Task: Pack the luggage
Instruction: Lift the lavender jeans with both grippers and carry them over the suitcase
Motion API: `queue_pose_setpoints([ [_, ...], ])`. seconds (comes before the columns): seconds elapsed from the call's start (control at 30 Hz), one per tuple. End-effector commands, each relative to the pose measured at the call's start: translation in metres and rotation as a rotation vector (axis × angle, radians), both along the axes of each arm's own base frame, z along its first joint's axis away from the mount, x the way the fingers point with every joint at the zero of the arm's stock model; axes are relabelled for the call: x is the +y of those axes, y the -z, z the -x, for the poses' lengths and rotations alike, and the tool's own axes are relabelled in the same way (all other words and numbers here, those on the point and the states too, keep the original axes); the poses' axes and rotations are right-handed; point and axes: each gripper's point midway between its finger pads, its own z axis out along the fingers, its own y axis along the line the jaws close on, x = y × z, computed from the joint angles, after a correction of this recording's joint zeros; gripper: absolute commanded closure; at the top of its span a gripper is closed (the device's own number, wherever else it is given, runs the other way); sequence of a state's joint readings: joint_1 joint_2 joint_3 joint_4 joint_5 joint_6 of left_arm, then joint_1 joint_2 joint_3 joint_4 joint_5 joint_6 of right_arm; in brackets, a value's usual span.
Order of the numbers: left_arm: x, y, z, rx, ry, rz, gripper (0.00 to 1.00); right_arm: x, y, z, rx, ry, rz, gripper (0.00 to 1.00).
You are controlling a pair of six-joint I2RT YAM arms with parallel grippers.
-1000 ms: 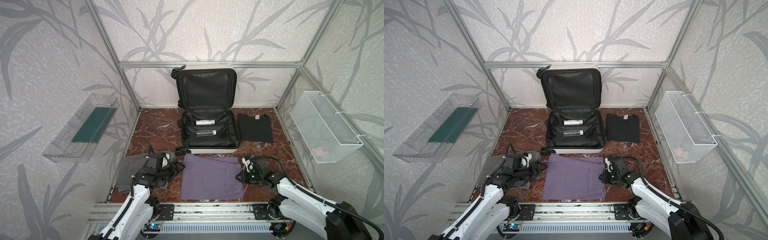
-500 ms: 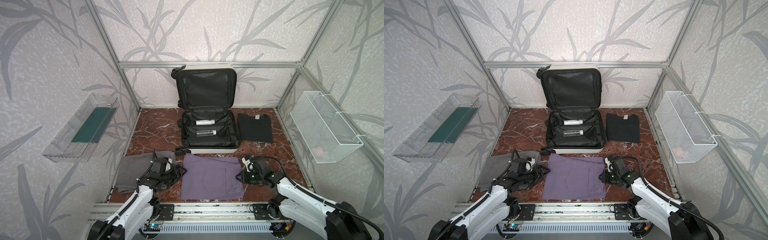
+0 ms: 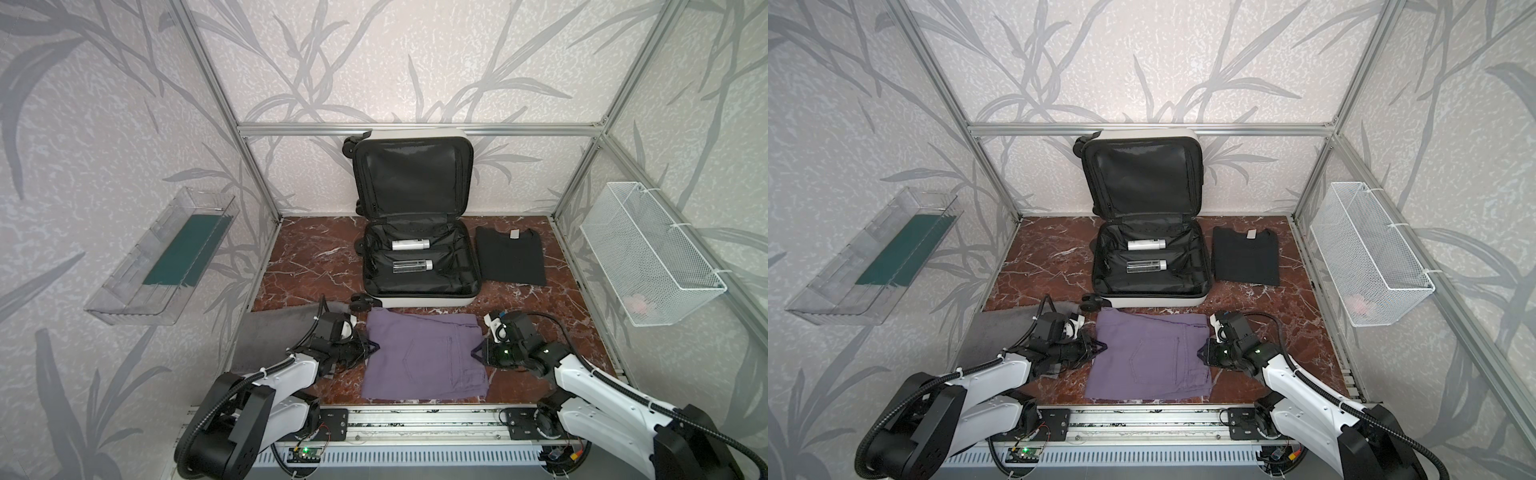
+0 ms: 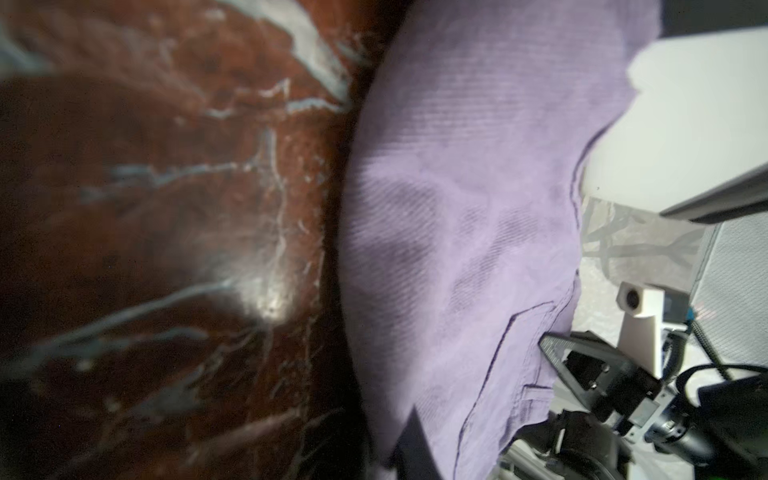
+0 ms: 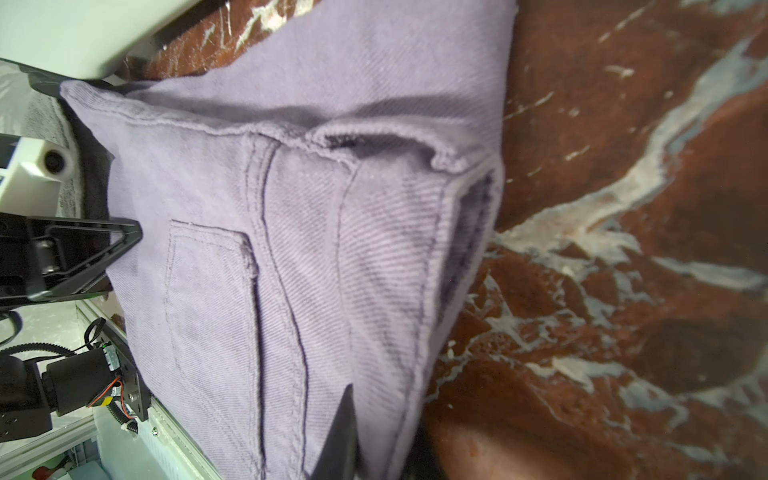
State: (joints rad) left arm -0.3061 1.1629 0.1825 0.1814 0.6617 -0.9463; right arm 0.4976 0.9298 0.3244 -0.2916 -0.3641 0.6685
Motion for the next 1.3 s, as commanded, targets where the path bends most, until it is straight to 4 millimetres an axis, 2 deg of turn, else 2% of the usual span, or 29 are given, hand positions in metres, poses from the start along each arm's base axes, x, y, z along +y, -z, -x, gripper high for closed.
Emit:
queue_pose_setpoints([
  [0.0,-0.007,-0.013,-0.002,-0.021,0.017,0.029,1.0,0.004,-0.019,-0.002,-0.028,-0.012,-0.025,1.0],
  [0.13,-0.007,-0.049,-0.003,-0.086,0.009,0.017,1.0,0.006,-0.039,0.002,-0.052,-0.028,-0.053,1.0],
  [0.33,-0.004,-0.132,-0.007,-0.251,-0.041,0.055,1.0,0.012,-0.085,0.005,-0.111,-0.057,-0.111,1.0],
  [0.57,-0.012,-0.215,-0.011,-0.373,-0.027,0.131,1.0,0.023,-0.153,0.007,-0.197,-0.108,-0.193,1.0],
  [0.67,-0.015,-0.241,-0.021,-0.413,-0.033,0.139,1.0,0.025,-0.182,-0.001,-0.257,-0.098,-0.217,1.0],
  [0.8,-0.021,-0.265,-0.044,-0.464,-0.027,0.117,1.0,0.028,-0.219,-0.022,-0.347,-0.075,-0.211,1.0],
  [0.97,-0.033,-0.294,-0.085,-0.539,-0.002,0.066,1.0,0.04,-0.252,-0.063,-0.448,-0.085,-0.154,1.0],
  [1.1,-0.036,-0.305,-0.126,-0.582,0.012,-0.008,1.0,0.046,-0.267,-0.106,-0.486,-0.072,-0.094,1.0],
  [1.27,-0.028,-0.298,-0.179,-0.589,-0.014,-0.078,1.0,0.045,-0.268,-0.165,-0.483,-0.022,-0.074,1.0],
])
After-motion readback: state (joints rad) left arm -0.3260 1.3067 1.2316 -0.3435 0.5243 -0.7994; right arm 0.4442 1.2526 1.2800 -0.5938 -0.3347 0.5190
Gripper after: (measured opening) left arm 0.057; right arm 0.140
